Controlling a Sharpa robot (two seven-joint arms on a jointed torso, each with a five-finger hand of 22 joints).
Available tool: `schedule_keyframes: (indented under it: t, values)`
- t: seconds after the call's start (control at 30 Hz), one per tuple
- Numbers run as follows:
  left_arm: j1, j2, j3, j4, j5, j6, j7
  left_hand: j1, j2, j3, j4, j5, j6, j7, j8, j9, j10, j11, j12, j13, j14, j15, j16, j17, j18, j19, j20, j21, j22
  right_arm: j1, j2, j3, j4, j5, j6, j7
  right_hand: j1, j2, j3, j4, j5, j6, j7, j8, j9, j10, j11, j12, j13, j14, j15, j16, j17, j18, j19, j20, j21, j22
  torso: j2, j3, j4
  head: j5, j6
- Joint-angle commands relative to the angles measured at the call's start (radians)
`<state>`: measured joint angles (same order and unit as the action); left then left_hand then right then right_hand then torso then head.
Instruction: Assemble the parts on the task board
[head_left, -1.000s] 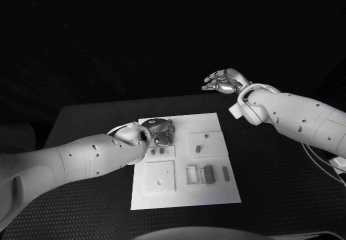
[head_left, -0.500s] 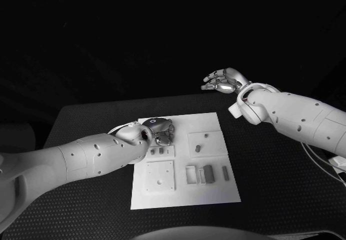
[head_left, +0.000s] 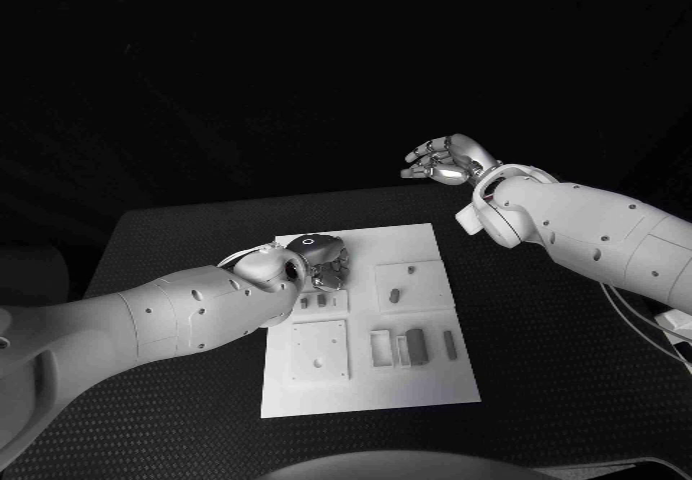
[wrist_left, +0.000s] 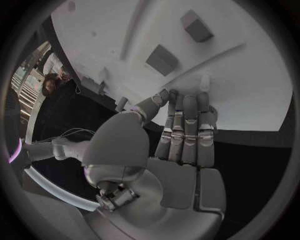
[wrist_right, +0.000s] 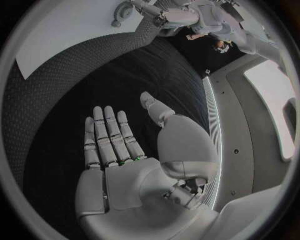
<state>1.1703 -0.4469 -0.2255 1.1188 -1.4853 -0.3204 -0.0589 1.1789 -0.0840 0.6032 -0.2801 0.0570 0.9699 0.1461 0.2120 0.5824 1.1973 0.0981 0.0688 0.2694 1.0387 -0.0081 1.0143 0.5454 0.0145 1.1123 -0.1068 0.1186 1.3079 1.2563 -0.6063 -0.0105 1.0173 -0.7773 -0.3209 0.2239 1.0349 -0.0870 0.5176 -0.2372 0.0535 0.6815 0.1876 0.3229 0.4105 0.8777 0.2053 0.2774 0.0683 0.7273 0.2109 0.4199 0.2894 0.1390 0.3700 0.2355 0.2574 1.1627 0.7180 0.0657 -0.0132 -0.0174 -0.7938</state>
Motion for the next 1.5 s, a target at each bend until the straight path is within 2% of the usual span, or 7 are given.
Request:
schedule_keyframes:
  t: [0.03, 0.4, 0.63, 1.27, 1.43, 1.5]
  values:
    - [-0.018, 0.004, -0.011, 0.000, -0.024, 0.059, -0.007, 0.012, -0.002, 0.003, -0.004, -0.006, 0.010, -0.001, 0.008, -0.001, 0.008, 0.001, 0.001, -0.016, 0.010, -0.001, 0.006, 0.002, 0.013, 0.008, 0.000, 0.004, 0.022, 0.000, 0.001, 0.000, 0.002, -0.001, 0.010, 0.012, -0.004, 0.000, -0.005, 0.003, -0.004, -0.005, 0.052, 0.005, -0.001, 0.004, 0.001, -0.004, 0.000, 0.003, 0.005, -0.004, 0.001, -0.009, 0.000, -0.001, -0.005, 0.001, 0.000, 0.0000, 0.0004, -0.001, -0.001]
    - [-0.018, -0.004, -0.011, 0.004, -0.044, 0.068, -0.015, 0.033, 0.004, 0.014, -0.007, -0.005, 0.033, -0.011, 0.020, -0.006, 0.040, -0.010, 0.005, -0.022, 0.039, -0.013, 0.015, 0.008, 0.016, 0.033, -0.010, 0.018, 0.023, 0.000, -0.001, 0.000, 0.003, -0.001, 0.010, 0.012, -0.004, 0.000, -0.005, 0.003, -0.004, -0.005, 0.052, 0.005, -0.001, 0.005, 0.001, -0.005, 0.000, 0.003, 0.005, -0.004, 0.001, -0.009, 0.000, -0.001, -0.005, 0.002, 0.000, -0.0002, 0.0004, -0.002, -0.001]
    - [-0.018, -0.011, -0.011, 0.006, -0.051, 0.042, -0.008, 0.056, 0.004, 0.032, -0.007, -0.005, 0.052, -0.018, 0.031, -0.009, 0.067, -0.020, 0.007, -0.024, 0.062, -0.023, 0.032, 0.021, 0.017, 0.059, -0.019, 0.031, 0.023, 0.000, -0.001, 0.000, 0.002, -0.001, 0.010, 0.012, -0.004, 0.001, -0.005, 0.004, -0.004, -0.005, 0.052, 0.005, -0.002, 0.005, 0.001, -0.005, 0.000, 0.003, 0.005, -0.004, 0.001, -0.009, 0.001, -0.001, -0.006, 0.002, 0.000, -0.0009, 0.0006, -0.002, -0.001]
    - [-0.018, -0.049, -0.008, 0.035, -0.034, -0.039, 0.023, 0.071, 0.016, 0.050, -0.008, -0.006, 0.075, -0.027, 0.043, -0.012, 0.095, -0.030, 0.006, -0.027, 0.085, -0.033, 0.041, 0.035, 0.018, 0.084, -0.030, 0.045, 0.023, 0.000, -0.003, 0.000, 0.003, -0.001, 0.008, 0.014, -0.004, 0.001, -0.005, 0.004, -0.004, -0.004, 0.052, 0.006, -0.002, 0.006, 0.001, -0.006, 0.000, 0.003, 0.005, -0.005, 0.002, -0.009, 0.001, -0.001, -0.007, 0.003, 0.000, -0.0008, 0.0011, -0.002, 0.003]
    - [-0.018, -0.060, 0.003, 0.048, -0.029, -0.051, 0.028, 0.072, 0.017, 0.051, -0.008, -0.006, 0.078, -0.028, 0.044, -0.012, 0.100, -0.032, 0.006, -0.027, 0.088, -0.035, 0.042, 0.036, 0.018, 0.087, -0.032, 0.047, 0.023, 0.000, -0.004, 0.000, 0.003, -0.001, 0.008, 0.014, -0.004, 0.001, -0.005, 0.004, -0.004, -0.004, 0.052, 0.006, -0.002, 0.006, 0.001, -0.006, 0.000, 0.003, 0.005, -0.005, 0.002, -0.009, 0.001, -0.001, -0.007, 0.003, -0.001, -0.0006, 0.0007, -0.001, 0.006]
    - [-0.018, -0.060, 0.017, 0.048, -0.028, -0.053, 0.030, 0.073, 0.017, 0.052, -0.008, -0.006, 0.079, -0.029, 0.045, -0.012, 0.101, -0.032, 0.006, -0.027, 0.089, -0.035, 0.042, 0.037, 0.018, 0.088, -0.032, 0.047, 0.023, 0.000, -0.003, 0.000, 0.004, -0.001, 0.008, 0.015, -0.004, 0.001, -0.005, 0.004, -0.004, -0.004, 0.052, 0.006, -0.002, 0.006, 0.001, -0.006, 0.000, 0.003, 0.005, -0.005, 0.002, -0.009, 0.001, -0.001, -0.007, 0.003, -0.001, -0.0007, 0.0008, -0.001, 0.006]
